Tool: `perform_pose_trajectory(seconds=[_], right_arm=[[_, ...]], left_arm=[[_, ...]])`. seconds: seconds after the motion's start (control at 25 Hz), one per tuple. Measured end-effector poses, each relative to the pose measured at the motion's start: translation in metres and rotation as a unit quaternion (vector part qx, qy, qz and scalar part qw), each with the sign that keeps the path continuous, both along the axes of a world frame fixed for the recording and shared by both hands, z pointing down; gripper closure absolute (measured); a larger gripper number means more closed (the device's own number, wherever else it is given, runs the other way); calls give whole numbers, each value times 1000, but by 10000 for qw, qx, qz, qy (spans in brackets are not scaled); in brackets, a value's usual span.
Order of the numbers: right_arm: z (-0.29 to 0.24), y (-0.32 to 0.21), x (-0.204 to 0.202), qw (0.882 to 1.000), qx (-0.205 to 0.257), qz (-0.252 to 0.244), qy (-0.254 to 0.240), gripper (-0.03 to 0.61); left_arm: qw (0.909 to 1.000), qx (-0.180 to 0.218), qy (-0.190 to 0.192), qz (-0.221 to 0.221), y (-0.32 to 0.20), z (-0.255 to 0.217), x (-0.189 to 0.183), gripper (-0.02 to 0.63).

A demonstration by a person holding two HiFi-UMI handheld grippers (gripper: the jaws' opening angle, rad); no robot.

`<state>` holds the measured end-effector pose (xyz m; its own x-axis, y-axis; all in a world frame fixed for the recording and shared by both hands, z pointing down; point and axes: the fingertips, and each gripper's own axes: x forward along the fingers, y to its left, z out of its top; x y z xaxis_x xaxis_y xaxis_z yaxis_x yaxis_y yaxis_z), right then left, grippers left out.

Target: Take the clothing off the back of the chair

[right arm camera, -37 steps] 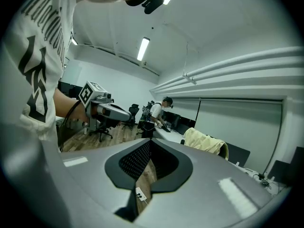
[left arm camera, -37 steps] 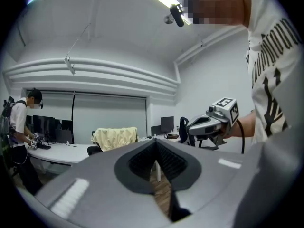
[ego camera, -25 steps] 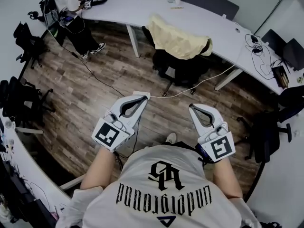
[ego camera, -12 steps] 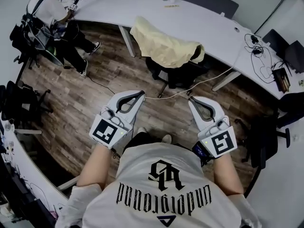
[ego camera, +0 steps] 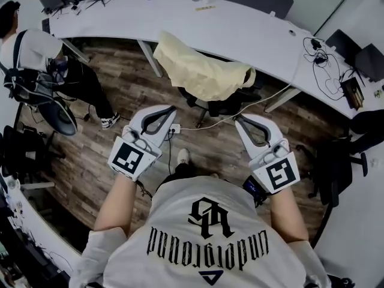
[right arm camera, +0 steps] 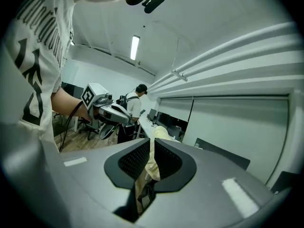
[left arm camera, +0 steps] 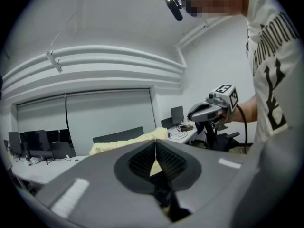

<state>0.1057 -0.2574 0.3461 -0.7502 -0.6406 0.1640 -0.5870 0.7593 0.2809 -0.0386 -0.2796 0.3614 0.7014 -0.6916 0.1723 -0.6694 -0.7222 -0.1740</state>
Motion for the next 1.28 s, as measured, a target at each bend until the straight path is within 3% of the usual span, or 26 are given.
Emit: perform_pose_trajectory(seconds=[0.4, 0.64, 0.84, 1.04, 1.28], right_arm=[[1, -54, -24, 9985, -100, 501, 176, 532], [12, -83, -35, 9945, -219, 903, 475, 484], [24, -101, -32, 9875, -327, 1334, 778, 424], [38, -118, -24, 9781, -472, 1772, 987, 342], [50, -125, -26, 9677, -577, 2086, 1292, 324]], left_arm=[[9967, 112, -485, 635, -67, -1, -22, 557], [9921, 280, -752, 960, -116, 10, -40, 448], [9901, 240, -894, 1052, -146, 20, -50, 316], [9891, -190, -935, 1120, -174, 44, -57, 175], [9856, -582, -1058, 1185, -191, 70, -59, 152]])
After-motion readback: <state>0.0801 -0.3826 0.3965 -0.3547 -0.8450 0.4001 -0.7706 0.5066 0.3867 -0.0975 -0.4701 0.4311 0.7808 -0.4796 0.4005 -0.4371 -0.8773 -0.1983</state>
